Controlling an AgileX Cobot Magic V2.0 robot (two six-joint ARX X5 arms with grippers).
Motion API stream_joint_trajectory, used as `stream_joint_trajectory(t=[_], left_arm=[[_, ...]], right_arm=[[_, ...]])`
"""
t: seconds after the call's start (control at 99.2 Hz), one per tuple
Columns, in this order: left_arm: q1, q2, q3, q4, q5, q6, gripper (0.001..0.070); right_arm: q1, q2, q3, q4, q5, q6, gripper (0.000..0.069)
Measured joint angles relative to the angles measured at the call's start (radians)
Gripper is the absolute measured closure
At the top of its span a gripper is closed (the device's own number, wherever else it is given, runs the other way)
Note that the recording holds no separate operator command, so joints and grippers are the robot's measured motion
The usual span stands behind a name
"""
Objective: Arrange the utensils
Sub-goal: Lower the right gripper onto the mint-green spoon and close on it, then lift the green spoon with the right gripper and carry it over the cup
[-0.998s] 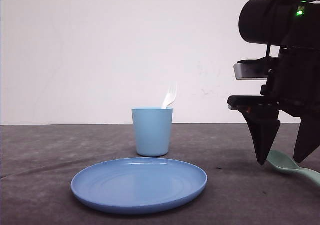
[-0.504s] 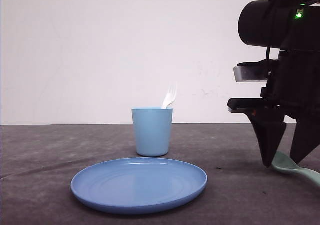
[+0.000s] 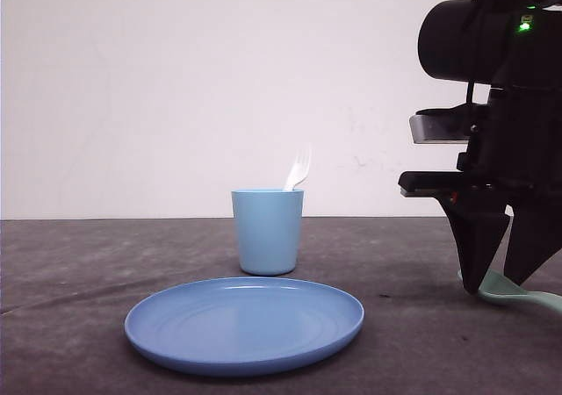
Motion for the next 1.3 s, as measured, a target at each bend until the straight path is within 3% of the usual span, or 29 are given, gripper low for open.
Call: stream_joint_trajectory(t=[0.313,0.776,0.988,1.301], left_arm=[[0.0,0.0,0.0,0.001,0.0,0.0,0.0435],[0.0,0.0,0.0,0.002,0.0,0.0,0.0435],[0.0,0.0,0.0,0.002,0.0,0.0,0.0435],[0.0,0.0,0.0,0.002,0.0,0.0,0.0435]], right_arm=[[0.0,-0.006,0.013,0.001,0.0,-0.004,0.0503],[0.069,-0.021,0.214,0.05,0.0,-0.082,0.0505],[0.124,-0.021,0.306,0.188,-0.003,-0.157,0.0505],[0.2,-0.021,0.313,0.504,-0.022,-0.265,0.0506]])
